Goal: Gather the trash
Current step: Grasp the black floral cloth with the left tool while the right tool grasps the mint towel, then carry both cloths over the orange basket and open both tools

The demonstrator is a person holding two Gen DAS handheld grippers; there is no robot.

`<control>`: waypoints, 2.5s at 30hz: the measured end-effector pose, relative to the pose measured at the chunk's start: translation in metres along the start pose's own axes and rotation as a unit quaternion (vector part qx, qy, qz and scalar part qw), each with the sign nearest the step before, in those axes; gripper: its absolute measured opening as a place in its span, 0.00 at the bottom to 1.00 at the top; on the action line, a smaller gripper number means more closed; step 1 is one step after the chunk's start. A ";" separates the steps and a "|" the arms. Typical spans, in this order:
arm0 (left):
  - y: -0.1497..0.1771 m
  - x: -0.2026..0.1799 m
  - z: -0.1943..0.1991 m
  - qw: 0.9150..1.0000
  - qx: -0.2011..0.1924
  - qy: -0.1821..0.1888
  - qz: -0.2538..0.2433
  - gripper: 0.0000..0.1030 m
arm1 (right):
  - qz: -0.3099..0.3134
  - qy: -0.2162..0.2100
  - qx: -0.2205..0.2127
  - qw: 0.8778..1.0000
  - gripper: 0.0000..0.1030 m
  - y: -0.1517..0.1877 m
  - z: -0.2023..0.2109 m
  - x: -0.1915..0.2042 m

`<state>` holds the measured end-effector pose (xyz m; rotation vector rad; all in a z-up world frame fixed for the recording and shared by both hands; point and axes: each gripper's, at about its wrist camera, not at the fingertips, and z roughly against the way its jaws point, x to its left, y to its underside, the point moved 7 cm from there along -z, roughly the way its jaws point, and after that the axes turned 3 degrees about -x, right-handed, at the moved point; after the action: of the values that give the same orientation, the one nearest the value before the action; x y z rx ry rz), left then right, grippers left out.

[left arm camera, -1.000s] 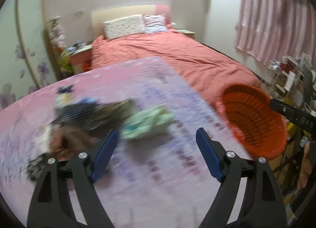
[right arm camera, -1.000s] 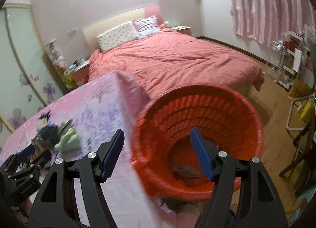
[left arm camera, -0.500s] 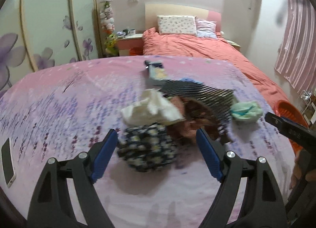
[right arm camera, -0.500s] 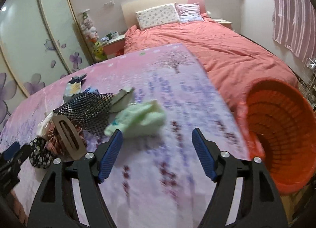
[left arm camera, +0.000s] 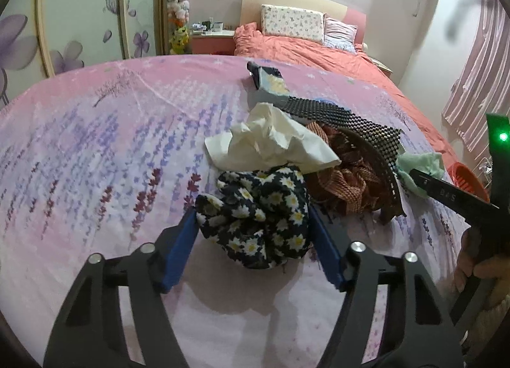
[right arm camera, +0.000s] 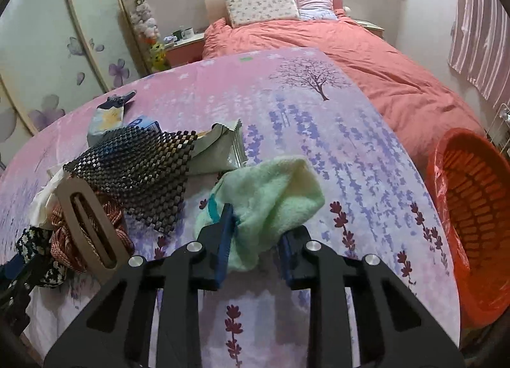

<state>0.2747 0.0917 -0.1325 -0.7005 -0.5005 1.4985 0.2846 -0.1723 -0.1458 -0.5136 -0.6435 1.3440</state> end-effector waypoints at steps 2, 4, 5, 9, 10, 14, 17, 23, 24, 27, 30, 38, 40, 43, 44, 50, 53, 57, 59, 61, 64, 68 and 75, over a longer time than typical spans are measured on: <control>0.001 0.002 -0.003 1.000 0.001 0.001 0.001 0.60 | -0.004 -0.002 0.000 1.000 0.26 0.000 0.000 -0.001; 0.001 0.001 -0.005 1.000 0.000 0.000 0.003 0.54 | -0.006 -0.002 0.000 1.000 0.26 0.000 -0.001 -0.001; 0.001 0.002 -0.007 1.000 0.000 0.002 0.004 0.50 | -0.006 -0.002 0.000 1.000 0.26 -0.001 -0.002 0.000; 0.001 0.002 -0.008 1.000 0.004 0.025 0.009 0.22 | -0.007 -0.005 -0.001 1.000 0.19 0.000 0.000 -0.002; 0.000 0.002 -0.004 1.000 0.000 0.026 0.006 0.21 | -0.002 -0.004 -0.003 1.000 0.17 0.002 0.004 -0.003; -0.005 0.003 0.012 0.999 -0.018 0.026 -0.003 0.19 | 0.000 -0.010 -0.012 1.000 0.14 0.007 0.022 -0.009; -0.011 0.003 0.027 0.999 -0.031 0.028 -0.003 0.19 | -0.003 -0.012 -0.021 1.000 0.14 0.007 0.034 -0.013; -0.025 -0.010 0.061 0.997 -0.061 0.038 -0.010 0.19 | -0.013 -0.023 -0.045 0.999 0.14 0.002 0.068 -0.023; -0.027 -0.015 0.066 0.997 -0.065 0.042 -0.012 0.19 | -0.016 -0.025 -0.051 0.998 0.14 0.001 0.075 -0.025; -0.032 -0.029 0.075 0.996 -0.071 0.054 -0.019 0.19 | -0.024 -0.029 -0.067 0.997 0.14 -0.003 0.094 -0.031; -0.035 -0.048 0.081 0.995 -0.071 0.071 -0.023 0.19 | -0.028 -0.030 -0.085 0.996 0.14 -0.008 0.113 -0.038; -0.038 -0.103 0.092 0.990 -0.071 0.114 -0.047 0.19 | -0.040 -0.019 -0.126 0.991 0.14 -0.015 0.155 -0.066; -0.039 -0.119 0.096 0.988 -0.074 0.122 -0.057 0.19 | -0.044 -0.014 -0.134 0.990 0.14 -0.015 0.162 -0.075; -0.040 -0.139 0.101 0.985 -0.078 0.133 -0.071 0.19 | -0.047 -0.005 -0.144 0.988 0.14 -0.016 0.171 -0.086; -0.040 -0.145 0.101 0.985 -0.079 0.136 -0.074 0.19 | -0.048 -0.002 -0.149 0.988 0.14 -0.017 0.174 -0.090; -0.040 -0.183 0.106 0.980 -0.079 0.156 -0.096 0.19 | -0.054 0.017 -0.166 0.984 0.14 -0.019 0.183 -0.109; -0.036 -0.200 0.107 0.977 -0.076 0.168 -0.106 0.19 | -0.059 0.024 -0.171 0.983 0.14 -0.018 0.185 -0.118; -0.033 -0.223 0.107 0.974 -0.073 0.181 -0.117 0.19 | -0.069 0.036 -0.177 0.981 0.14 -0.017 0.188 -0.135; -0.033 -0.233 0.107 0.972 -0.070 0.187 -0.121 0.19 | -0.072 0.039 -0.179 0.980 0.14 -0.016 0.189 -0.140; -0.031 -0.246 0.106 0.970 -0.068 0.195 -0.127 0.19 | -0.077 0.042 -0.181 0.980 0.14 -0.016 0.190 -0.147; -0.028 -0.263 0.105 0.967 -0.064 0.204 -0.137 0.19 | -0.083 0.048 -0.182 0.978 0.14 -0.015 0.190 -0.158; -0.026 -0.287 0.099 0.963 -0.056 0.220 -0.146 0.19 | -0.096 0.055 -0.183 0.977 0.14 -0.014 0.188 -0.172; -0.020 -0.348 0.083 0.950 -0.041 0.256 -0.174 0.20 | -0.124 0.070 -0.182 0.973 0.14 -0.012 0.182 -0.206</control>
<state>0.2201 -0.2428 -0.0174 -0.9737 -0.2687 0.9214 0.1471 -0.3817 -0.0320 -0.7891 -0.8151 0.9482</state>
